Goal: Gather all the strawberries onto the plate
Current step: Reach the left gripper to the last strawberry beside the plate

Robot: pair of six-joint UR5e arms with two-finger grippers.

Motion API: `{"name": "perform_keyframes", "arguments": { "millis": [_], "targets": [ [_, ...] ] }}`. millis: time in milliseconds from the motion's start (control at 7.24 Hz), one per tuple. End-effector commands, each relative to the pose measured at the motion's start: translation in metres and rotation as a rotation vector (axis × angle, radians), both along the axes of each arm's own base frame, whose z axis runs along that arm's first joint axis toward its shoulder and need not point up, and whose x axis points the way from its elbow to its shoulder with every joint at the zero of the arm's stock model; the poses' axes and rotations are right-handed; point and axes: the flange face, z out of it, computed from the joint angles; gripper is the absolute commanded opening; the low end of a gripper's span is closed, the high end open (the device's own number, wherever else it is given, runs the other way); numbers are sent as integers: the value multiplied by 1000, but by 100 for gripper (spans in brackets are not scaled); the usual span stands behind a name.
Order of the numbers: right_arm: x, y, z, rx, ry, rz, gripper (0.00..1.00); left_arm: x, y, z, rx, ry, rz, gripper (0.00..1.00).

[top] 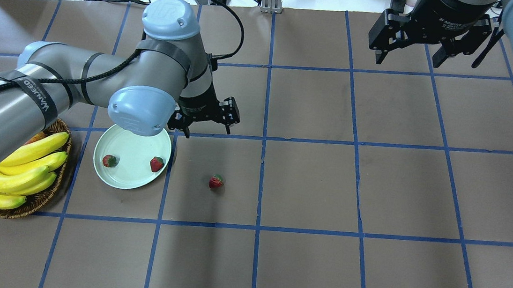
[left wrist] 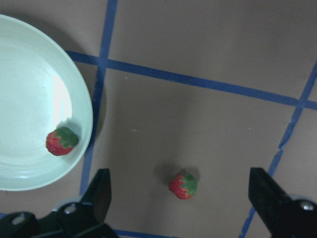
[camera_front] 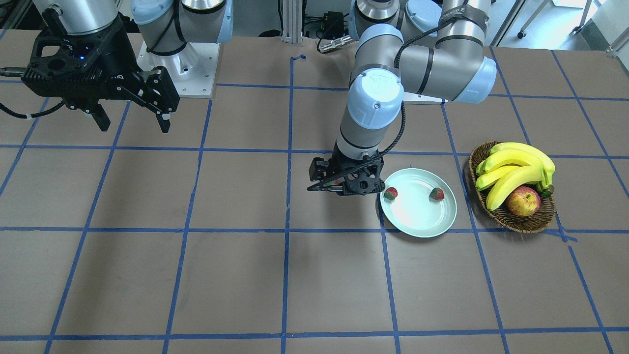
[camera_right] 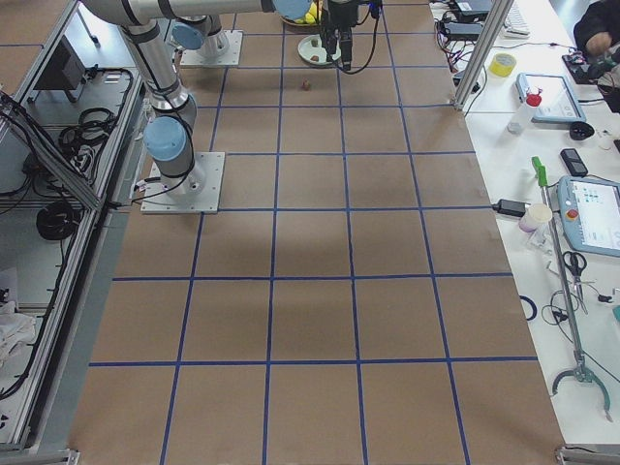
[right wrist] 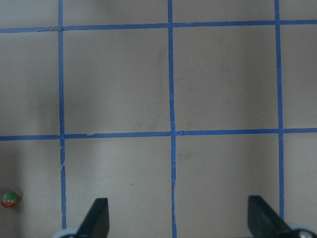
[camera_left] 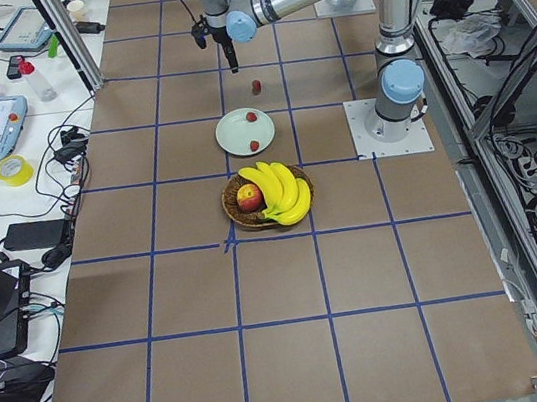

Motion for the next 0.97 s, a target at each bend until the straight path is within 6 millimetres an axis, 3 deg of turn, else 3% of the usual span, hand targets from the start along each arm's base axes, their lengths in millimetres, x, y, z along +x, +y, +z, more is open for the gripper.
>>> {"name": "perform_keyframes", "arguments": {
  "millis": [0, 276, 552, 828],
  "targets": [
    [0, -1, 0, -1, 0, 0, 100, -10, 19, -23, 39, 18, -378, 100],
    [0, -1, 0, -2, 0, 0, 100, -1, 32, -45, 85, -9, -579, 100],
    [0, -1, 0, -1, 0, 0, 100, 1, 52, -70, 120, 8, -607, 100],
    [1, 0, -1, 1, -1, 1, 100, 1, 54, -100, 63, 11, -616, 100]
  ]
}}
